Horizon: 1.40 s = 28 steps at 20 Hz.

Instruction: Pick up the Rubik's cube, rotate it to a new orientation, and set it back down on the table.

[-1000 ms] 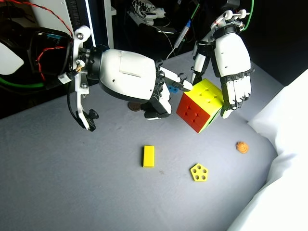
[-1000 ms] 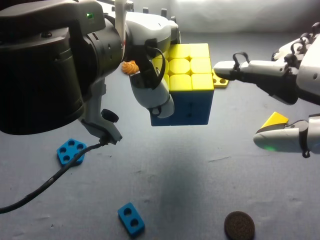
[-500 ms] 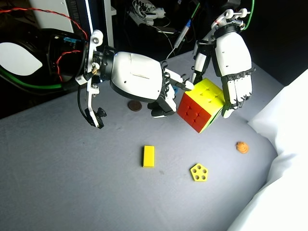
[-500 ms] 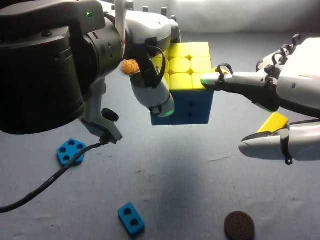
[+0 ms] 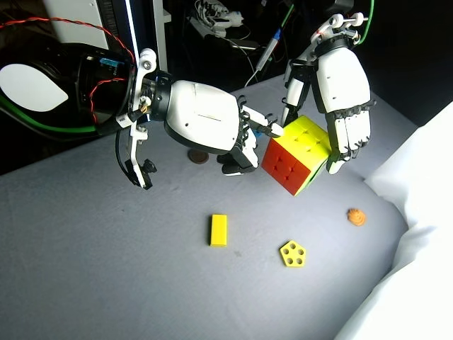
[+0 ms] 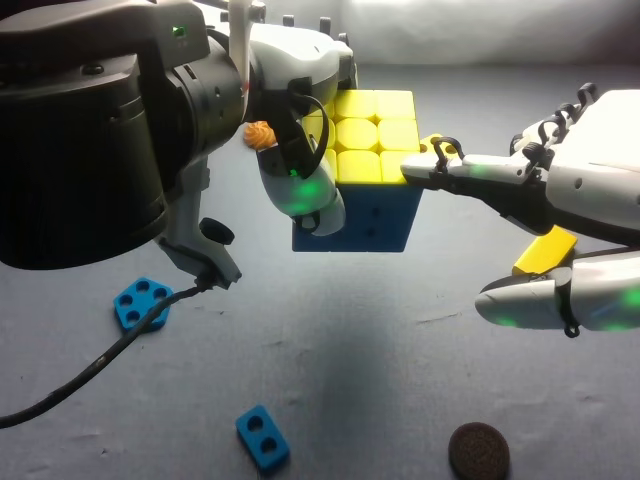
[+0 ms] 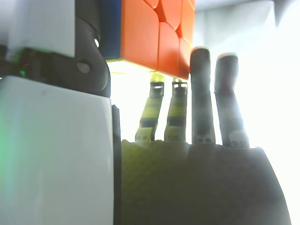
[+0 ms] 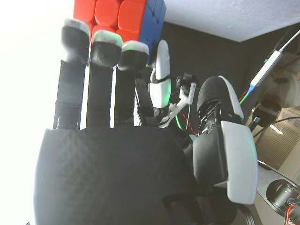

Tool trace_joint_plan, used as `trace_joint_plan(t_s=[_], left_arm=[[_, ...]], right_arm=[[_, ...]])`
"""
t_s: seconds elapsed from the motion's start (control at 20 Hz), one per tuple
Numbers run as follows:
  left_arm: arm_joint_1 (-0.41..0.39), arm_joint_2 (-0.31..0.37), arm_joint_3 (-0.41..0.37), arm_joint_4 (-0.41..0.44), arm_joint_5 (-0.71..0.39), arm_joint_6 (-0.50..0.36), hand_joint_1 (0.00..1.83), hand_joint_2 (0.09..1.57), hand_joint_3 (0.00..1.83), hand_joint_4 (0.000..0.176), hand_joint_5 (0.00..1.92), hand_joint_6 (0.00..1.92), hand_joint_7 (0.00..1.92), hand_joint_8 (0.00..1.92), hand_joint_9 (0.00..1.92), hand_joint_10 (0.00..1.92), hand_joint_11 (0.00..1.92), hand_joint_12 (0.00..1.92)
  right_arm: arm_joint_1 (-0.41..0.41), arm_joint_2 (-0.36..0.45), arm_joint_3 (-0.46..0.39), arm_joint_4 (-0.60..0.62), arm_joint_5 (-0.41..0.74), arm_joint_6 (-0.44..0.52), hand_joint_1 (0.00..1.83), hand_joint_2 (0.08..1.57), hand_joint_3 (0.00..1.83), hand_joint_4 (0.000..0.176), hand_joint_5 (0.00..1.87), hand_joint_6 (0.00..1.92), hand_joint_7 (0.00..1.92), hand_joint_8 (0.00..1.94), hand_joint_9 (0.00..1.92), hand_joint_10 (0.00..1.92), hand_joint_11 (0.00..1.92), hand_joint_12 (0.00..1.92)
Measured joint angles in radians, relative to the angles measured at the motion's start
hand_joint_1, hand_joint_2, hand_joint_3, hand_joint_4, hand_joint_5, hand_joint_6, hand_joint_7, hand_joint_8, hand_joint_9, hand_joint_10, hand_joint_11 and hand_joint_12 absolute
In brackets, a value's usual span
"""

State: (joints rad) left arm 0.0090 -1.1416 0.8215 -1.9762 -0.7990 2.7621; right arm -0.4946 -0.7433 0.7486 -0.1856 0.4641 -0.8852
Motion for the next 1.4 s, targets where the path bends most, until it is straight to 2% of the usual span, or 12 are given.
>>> trace_joint_plan(t_s=[0.1, 0.15, 0.25, 0.45, 0.6, 0.7, 0.8, 0.9, 1.25, 1.3, 1.35, 1.4], left_arm=[[0.0, 0.0, 0.0, 0.0, 0.0, 0.002, 1.0, 1.42, 0.0, 0.031, 0.45, 1.78, 0.48, 1.79, 0.25, 1.78, 0.19, 1.92], [0.0, 0.0, -0.001, 0.0, 0.0, 0.002, 1.0, 1.42, 0.0, 0.025, 0.47, 1.74, 0.45, 1.83, 0.24, 1.8, 0.2, 1.92], [0.0, 0.0, -0.001, 0.0, 0.0, 0.002, 0.97, 1.45, 0.0, 0.029, 0.43, 1.81, 0.41, 1.88, 0.19, 1.83, 0.16, 1.92], [-0.001, 0.0, -0.001, -0.002, -0.002, 0.01, 1.0, 1.42, 0.0, 0.025, 0.47, 1.74, 0.45, 1.83, 0.2, 1.84, 0.17, 1.92], [-0.001, 0.0, -0.001, -0.003, -0.003, 0.01, 1.01, 1.41, 0.0, 0.031, 0.48, 1.74, 0.49, 1.78, 0.25, 1.8, 0.18, 1.92], [-0.001, 0.0, -0.001, -0.003, -0.003, 0.01, 0.99, 1.43, 0.0, 0.03, 0.45, 1.78, 0.46, 1.82, 0.22, 1.83, 0.17, 1.92], [-0.003, 0.0, -0.001, -0.003, -0.007, 0.013, 1.02, 1.41, 0.0, 0.023, 0.47, 1.72, 0.48, 1.81, 0.24, 1.82, 0.21, 1.92], [-0.004, 0.0, -0.001, -0.005, -0.01, 0.013, 1.0, 1.43, 0.0, 0.028, 0.46, 1.77, 0.45, 1.83, 0.2, 1.84, 0.16, 1.92], [-0.004, 0.0, -0.001, -0.006, -0.011, 0.013, 1.01, 1.41, 0.0, 0.028, 0.48, 1.73, 0.48, 1.79, 0.21, 1.77, 0.15, 1.92], [-0.004, 0.0, -0.001, -0.006, -0.012, 0.013, 1.0, 1.42, 0.0, 0.027, 0.43, 1.79, 0.48, 1.78, 0.22, 1.77, 0.15, 1.92], [-0.004, 0.0, -0.001, -0.006, -0.012, 0.013, 1.21, 1.35, 0.0, 0.0, 0.25, 1.7, 0.55, 1.68, 0.22, 1.76, 0.15, 1.92], [-0.004, 0.0, -0.001, -0.006, -0.012, 0.013, 1.21, 1.35, 0.0, 0.0, 0.25, 1.7, 0.55, 1.68, 0.22, 1.76, 0.15, 1.92]], right_arm=[[0.0, -0.001, 0.0, 0.001, -0.007, 0.0, 0.13, 1.21, 0.0, 0.0, 0.14, 0.0, 0.71, 1.91, 0.81, 1.92, 0.63, 1.92], [0.0, -0.001, 0.0, 0.001, -0.009, 0.0, 0.14, 1.2, 0.0, 0.0, 0.14, 0.01, 0.72, 1.91, 0.81, 1.92, 0.62, 1.92], [-0.003, -0.003, 0.001, 0.002, -0.011, 0.0, 0.16, 1.21, 0.0, 0.0, 0.15, 0.01, 0.72, 1.94, 0.84, 1.92, 0.69, 1.92], [-0.003, -0.015, 0.002, 0.002, -0.024, 0.0, 0.18, 1.2, 0.0, 0.0, 0.16, 0.01, 0.73, 1.94, 0.84, 1.92, 0.68, 1.92], [-0.003, -0.021, 0.002, 0.006, -0.035, 0.0, 0.14, 1.21, 0.0, 0.0, 0.14, 0.0, 0.72, 1.94, 0.81, 1.92, 0.63, 1.92], [-0.003, -0.024, 0.002, 0.006, -0.037, 0.0, 0.15, 1.2, 0.0, 0.0, 0.15, 0.0, 0.73, 1.94, 0.83, 1.92, 0.64, 1.92], [-0.003, -0.032, 0.002, 0.006, -0.042, 0.0, 0.15, 1.2, 0.0, 0.0, 0.15, 0.0, 0.73, 1.93, 0.83, 1.92, 0.64, 1.92], [-0.003, -0.034, 0.002, 0.008, -0.047, 0.0, 0.17, 1.2, 0.0, 0.0, 0.15, 0.0, 0.72, 1.93, 0.83, 1.92, 0.64, 1.92], [-0.003, -0.042, 0.002, 0.008, -0.053, 0.0, 0.12, 1.22, 0.01, 0.0, 0.14, 0.0, 0.72, 1.94, 0.83, 1.92, 0.66, 1.92], [-0.003, -0.042, 0.002, 0.008, -0.054, 0.0, 0.12, 1.22, 0.0, 0.0, 0.15, 0.0, 0.71, 1.93, 0.81, 1.92, 0.65, 1.92], [-0.003, -0.042, 0.002, 0.008, -0.055, 0.0, 0.12, 1.21, 0.0, 0.0, 0.16, 0.0, 0.74, 1.91, 0.82, 1.92, 0.65, 1.92], [-0.003, -0.042, 0.002, 0.008, -0.055, 0.0, 0.12, 1.21, 0.0, 0.0, 0.16, 0.0, 0.74, 1.91, 0.82, 1.92, 0.65, 1.92]])
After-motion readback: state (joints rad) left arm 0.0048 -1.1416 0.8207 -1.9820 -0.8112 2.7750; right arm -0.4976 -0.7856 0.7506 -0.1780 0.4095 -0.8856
